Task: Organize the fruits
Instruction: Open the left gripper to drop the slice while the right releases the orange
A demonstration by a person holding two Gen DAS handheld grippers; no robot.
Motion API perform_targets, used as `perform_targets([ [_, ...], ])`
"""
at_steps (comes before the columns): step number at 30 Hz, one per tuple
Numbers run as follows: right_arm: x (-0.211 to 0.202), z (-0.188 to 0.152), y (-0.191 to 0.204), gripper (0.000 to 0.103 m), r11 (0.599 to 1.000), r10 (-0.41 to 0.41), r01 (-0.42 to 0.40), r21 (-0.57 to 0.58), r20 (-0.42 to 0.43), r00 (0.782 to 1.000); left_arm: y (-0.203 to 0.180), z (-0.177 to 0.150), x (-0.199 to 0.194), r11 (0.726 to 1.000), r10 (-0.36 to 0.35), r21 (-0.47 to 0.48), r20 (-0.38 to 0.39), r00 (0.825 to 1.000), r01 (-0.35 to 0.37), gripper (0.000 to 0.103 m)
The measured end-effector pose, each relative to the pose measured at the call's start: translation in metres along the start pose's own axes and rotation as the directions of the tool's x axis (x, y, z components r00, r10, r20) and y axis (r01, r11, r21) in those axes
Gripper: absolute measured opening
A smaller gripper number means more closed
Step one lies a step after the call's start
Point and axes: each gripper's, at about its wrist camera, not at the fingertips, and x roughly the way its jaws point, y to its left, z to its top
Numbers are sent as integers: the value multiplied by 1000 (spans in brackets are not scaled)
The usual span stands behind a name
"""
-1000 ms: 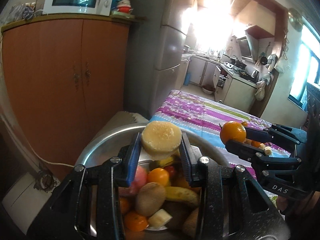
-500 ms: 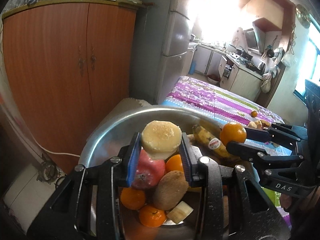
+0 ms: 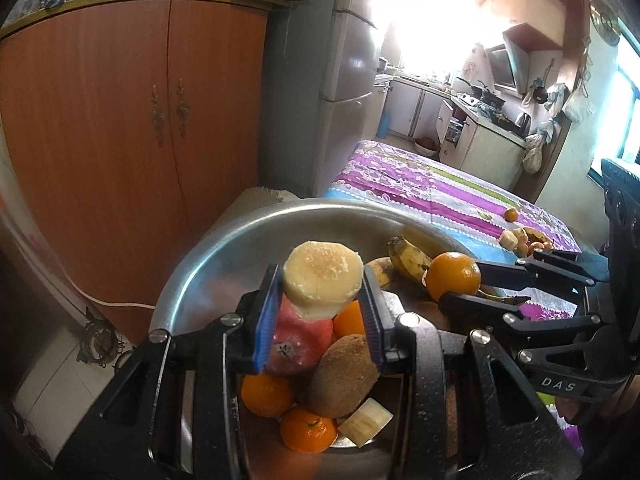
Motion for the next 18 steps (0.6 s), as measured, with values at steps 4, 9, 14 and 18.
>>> perform_targets([
  [4,2,-1,0,40,1000,9,-9,4,-8,1000,-2,2,4,1000,-2,4,-14,1000,2,39],
  [9,7,-2,-2,41,1000,26,-26,8,-18,999,-2,2,8,1000,-3,5,-30,1000,3,39],
  [14,6,-2,-3,41,999,32,-32,15,-11,999,-1,3,9,1000,-7,-1,-37,999,7,43],
  [18,2,-4,-4,41,999,28,-28,19,-1,1000,0,3,10,1000,2,-9,-40,999,-2,46],
])
